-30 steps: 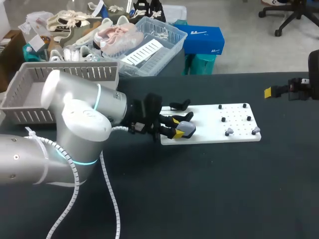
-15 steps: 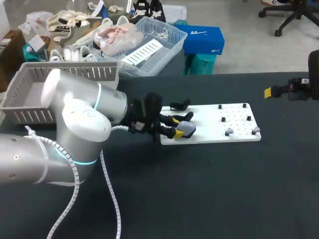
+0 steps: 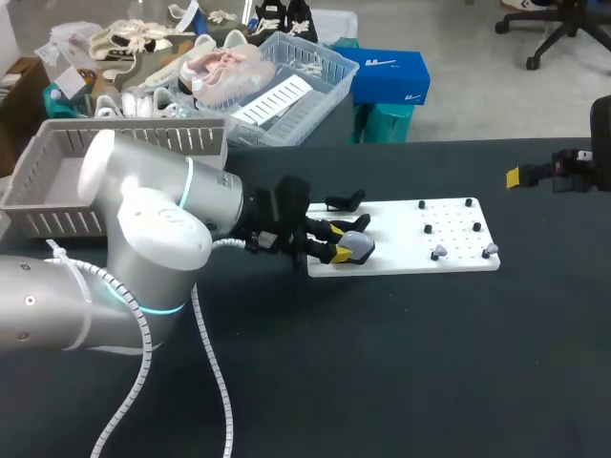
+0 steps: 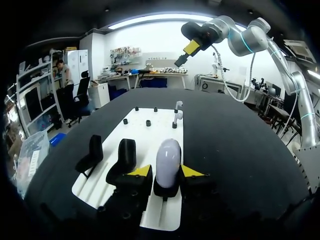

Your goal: Pick up each earbud case from the left stands, insert the matching earbuds, close the lid, and place the case in the box.

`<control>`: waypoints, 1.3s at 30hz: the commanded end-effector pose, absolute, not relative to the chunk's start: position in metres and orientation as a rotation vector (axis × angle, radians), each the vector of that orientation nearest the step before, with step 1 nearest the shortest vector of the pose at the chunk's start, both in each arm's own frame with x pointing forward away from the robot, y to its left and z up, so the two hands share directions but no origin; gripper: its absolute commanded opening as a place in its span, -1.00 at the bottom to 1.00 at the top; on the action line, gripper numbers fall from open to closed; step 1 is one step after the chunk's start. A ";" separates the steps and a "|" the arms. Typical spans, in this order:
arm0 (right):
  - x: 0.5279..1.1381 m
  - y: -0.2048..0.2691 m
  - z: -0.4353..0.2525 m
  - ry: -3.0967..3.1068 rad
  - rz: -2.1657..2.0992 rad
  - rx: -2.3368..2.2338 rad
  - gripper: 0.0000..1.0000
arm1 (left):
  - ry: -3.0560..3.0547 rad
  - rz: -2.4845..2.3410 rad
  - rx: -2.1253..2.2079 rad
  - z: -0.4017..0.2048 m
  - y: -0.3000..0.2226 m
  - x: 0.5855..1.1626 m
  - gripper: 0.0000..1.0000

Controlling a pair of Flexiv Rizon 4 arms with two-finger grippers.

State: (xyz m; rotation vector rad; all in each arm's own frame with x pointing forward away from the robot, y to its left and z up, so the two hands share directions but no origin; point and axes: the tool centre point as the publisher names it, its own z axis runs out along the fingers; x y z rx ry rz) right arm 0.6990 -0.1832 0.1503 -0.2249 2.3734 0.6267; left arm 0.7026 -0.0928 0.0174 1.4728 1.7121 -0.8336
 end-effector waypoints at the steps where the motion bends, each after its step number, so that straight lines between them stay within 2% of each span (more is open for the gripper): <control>1: 0.700 -0.184 0.150 2.372 0.630 -0.228 1.00 | 1.714 -0.835 1.473 0.019 -0.092 0.705 -0.62; 2: 0.700 -0.184 0.150 2.372 0.630 -0.228 1.00 | 1.713 -0.836 1.472 0.019 -0.092 0.705 -0.72; 3: 0.700 -0.184 0.150 2.372 0.630 -0.228 1.00 | 1.712 -0.837 1.472 0.020 -0.092 0.705 -0.96; 4: 0.700 -0.184 0.150 2.372 0.630 -0.228 1.00 | 1.711 -0.838 1.472 0.020 -0.092 0.705 -1.00; 26: 0.707 -0.187 0.158 2.386 0.612 -0.261 1.00 | 1.714 -0.752 1.354 0.066 -0.076 0.713 -1.00; 39: 0.713 -0.109 0.159 2.415 0.740 -0.631 1.00 | 1.721 -0.722 1.215 0.128 -0.087 0.733 -1.00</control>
